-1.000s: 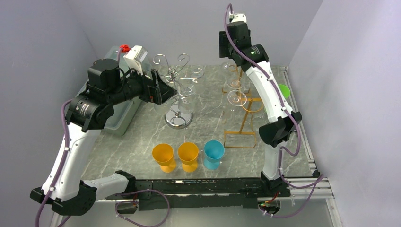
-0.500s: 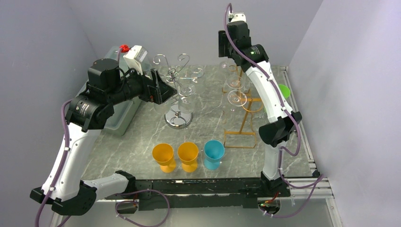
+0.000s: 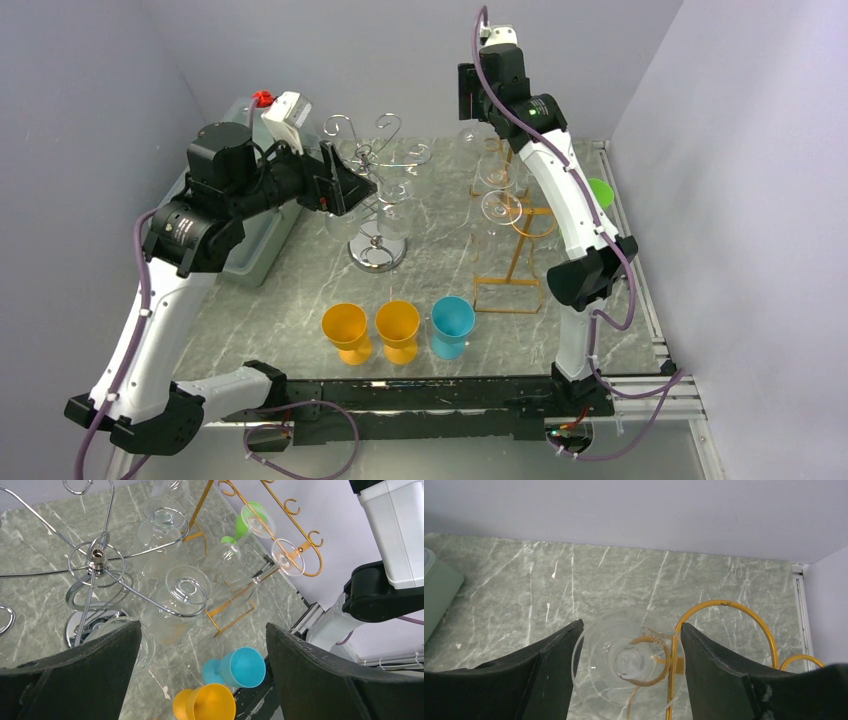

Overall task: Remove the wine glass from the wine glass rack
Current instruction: Pick up the wine glass from the wine rack.

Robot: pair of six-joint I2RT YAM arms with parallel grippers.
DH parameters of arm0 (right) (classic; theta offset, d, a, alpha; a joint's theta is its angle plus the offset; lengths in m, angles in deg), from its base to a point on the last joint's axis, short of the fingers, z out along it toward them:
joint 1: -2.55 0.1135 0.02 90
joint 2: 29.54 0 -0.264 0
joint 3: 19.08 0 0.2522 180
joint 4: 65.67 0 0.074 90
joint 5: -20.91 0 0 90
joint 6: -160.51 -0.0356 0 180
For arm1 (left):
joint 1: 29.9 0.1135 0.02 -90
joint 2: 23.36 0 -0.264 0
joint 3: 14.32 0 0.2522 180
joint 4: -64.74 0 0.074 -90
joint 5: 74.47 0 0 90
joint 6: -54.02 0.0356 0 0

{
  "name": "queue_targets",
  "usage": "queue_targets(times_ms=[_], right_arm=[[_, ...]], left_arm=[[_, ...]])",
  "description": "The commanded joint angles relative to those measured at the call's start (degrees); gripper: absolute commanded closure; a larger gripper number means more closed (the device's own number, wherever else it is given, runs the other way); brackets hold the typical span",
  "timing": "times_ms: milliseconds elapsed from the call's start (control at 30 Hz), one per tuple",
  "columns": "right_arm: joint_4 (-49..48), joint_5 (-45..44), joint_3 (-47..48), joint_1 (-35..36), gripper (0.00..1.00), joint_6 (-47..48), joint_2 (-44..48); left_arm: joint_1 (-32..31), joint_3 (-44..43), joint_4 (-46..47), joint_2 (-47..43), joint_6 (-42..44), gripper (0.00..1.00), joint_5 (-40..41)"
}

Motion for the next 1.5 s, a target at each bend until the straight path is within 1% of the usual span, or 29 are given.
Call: queue_targets(times_ms=[0, 267, 533, 633, 800, 967, 1133, 1233, 1267, 1367, 1467], right_arm=[[-4.7, 0.8, 1.5, 0.8, 0.48, 0.5, 3.6], [-4.8, 1.7, 1.5, 1.0, 0.48, 0.4, 4.1], [-4.9, 1.3, 1.3, 1.6, 0.49, 0.3, 5.8], [-5.1, 1.8, 0.5, 1.7, 0.49, 0.1, 6.9], [-5.5, 2.7, -0.5, 1.9, 0.50, -0.6, 8.6], [-6.4, 4.1, -2.0, 2.0, 0.50, -1.5, 10.6], [-6.1, 4.7, -2.3, 2.3, 0.51, -2.0, 11.7], [-6.3, 5.1, -3.0, 2.5, 0.51, -2.4, 12.8], [-6.4, 5.2, -3.2, 2.6, 0.51, -2.5, 13.1], [-6.1, 5.1, -3.2, 2.9, 0.51, -2.8, 13.8], [-6.3, 4.8, -3.9, 3.1, 0.51, -2.9, 15.2]], left_arm=[[0.1, 1.2, 5.8, -0.3, -0.8, 0.01, -1.1], [0.1, 4.6, 13.9, -0.5, -0.6, 0.01, -3.0], [0.0, 7.6, 23.8, 0.2, 2.4, 0.01, -3.2], [-0.4, 7.4, 26.5, 1.3, 4.0, 0.01, -3.6], [-2.5, 8.1, 32.0, 3.2, 7.5, 0.00, -3.0], [-6.4, 9.0, 36.2, 5.2, 13.5, 0.01, 0.3], [-9.5, 7.5, 38.8, 8.6, 19.5, 0.05, 2.1], [-9.8, 7.8, 42.8, 10.4, 20.5, 0.09, 2.3], [-9.8, 8.0, 43.8, 11.0, 22.6, 0.11, 2.0], [-9.8, 8.4, 48.2, 12.6, 24.3, 0.14, 1.2], [-9.9, 7.4, 49.5, 14.6, 26.3, 0.21, 0.1]])
